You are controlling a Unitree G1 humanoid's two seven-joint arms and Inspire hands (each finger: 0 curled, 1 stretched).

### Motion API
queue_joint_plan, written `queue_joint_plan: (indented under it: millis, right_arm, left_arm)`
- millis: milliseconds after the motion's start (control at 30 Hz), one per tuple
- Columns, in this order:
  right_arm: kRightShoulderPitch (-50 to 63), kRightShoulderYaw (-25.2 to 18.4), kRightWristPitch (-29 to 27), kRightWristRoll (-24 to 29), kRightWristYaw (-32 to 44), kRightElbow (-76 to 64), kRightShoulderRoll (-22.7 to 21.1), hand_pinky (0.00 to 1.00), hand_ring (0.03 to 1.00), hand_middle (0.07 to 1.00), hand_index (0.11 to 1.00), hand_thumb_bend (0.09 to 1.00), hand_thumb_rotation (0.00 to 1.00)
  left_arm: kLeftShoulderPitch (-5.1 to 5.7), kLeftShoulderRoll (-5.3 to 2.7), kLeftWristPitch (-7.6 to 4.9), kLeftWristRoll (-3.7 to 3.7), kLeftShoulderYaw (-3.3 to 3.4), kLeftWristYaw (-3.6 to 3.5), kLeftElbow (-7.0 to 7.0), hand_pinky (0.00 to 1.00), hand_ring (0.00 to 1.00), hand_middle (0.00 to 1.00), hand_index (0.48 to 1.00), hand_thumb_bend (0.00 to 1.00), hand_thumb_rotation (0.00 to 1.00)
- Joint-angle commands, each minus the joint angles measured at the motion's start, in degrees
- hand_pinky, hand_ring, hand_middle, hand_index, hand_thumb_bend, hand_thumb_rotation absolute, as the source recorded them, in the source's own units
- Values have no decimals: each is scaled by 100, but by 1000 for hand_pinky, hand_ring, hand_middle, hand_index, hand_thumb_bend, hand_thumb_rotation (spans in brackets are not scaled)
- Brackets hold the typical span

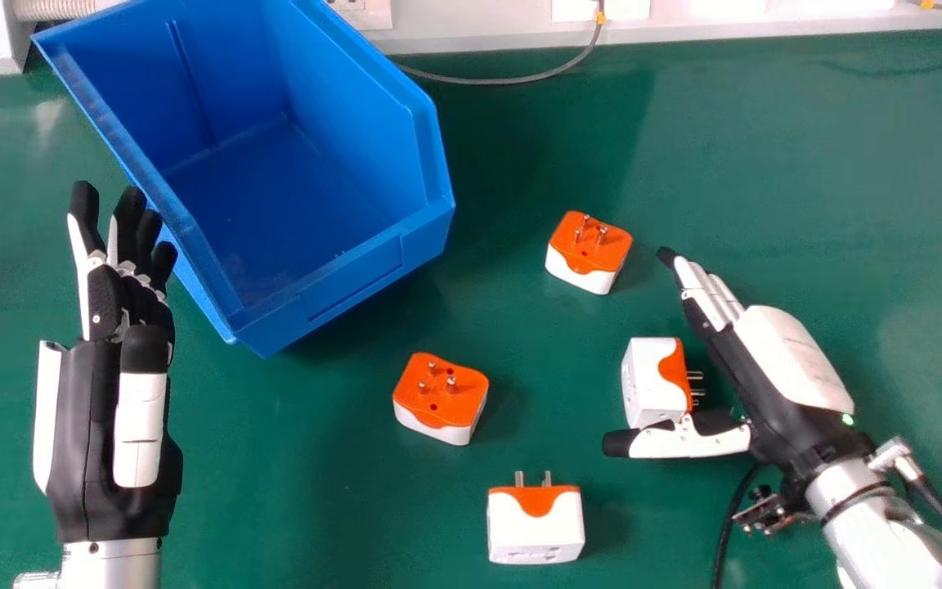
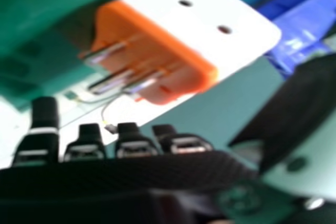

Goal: Pick all objects and put in blue box

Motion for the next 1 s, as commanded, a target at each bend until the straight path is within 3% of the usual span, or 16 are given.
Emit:
queue_joint_plan:
  millis: [0, 333, 467, 567, 700, 967]
  right_arm:
    - [82, 192, 293, -219, 231, 267, 139, 790, 989, 1000, 1000, 1000, 602]
    - [33, 258, 430, -136, 378, 461, 223, 778, 983, 1000, 1000, 1000, 616]
    - [61, 294, 386, -139, 352, 433, 212, 780, 985, 1000, 1000, 1000, 618]
    - [67, 328, 380, -154, 331, 417, 197, 766, 986, 1000, 1000, 1000, 618]
    - [172, 392, 296, -193, 286, 326, 196, 764, 986, 1000, 1000, 1000, 617]
    - [379, 352, -29, -45, 454, 107, 240, 793, 986, 1000, 1000, 1000, 616]
  left_arm:
    - [2, 9, -95, 24, -6, 15, -73, 1000, 1000, 1000, 1000, 828, 891]
    - [7, -6, -105, 45, -22, 38, -108, 1000, 1000, 1000, 1000, 827, 892]
    - [6, 2, -94, -19, -27, -9, -100, 1000, 1000, 1000, 1000, 827, 892]
    - [7, 4, -105, -25, -20, -18, -90, 1000, 1000, 1000, 1000, 829, 892]
    - [-11, 1, -116, 17, -4, 9, -42, 1000, 1000, 1000, 1000, 824, 892]
    - [-18, -5, -100, 17, -18, 4, -35, 1000, 1000, 1000, 1000, 818, 893]
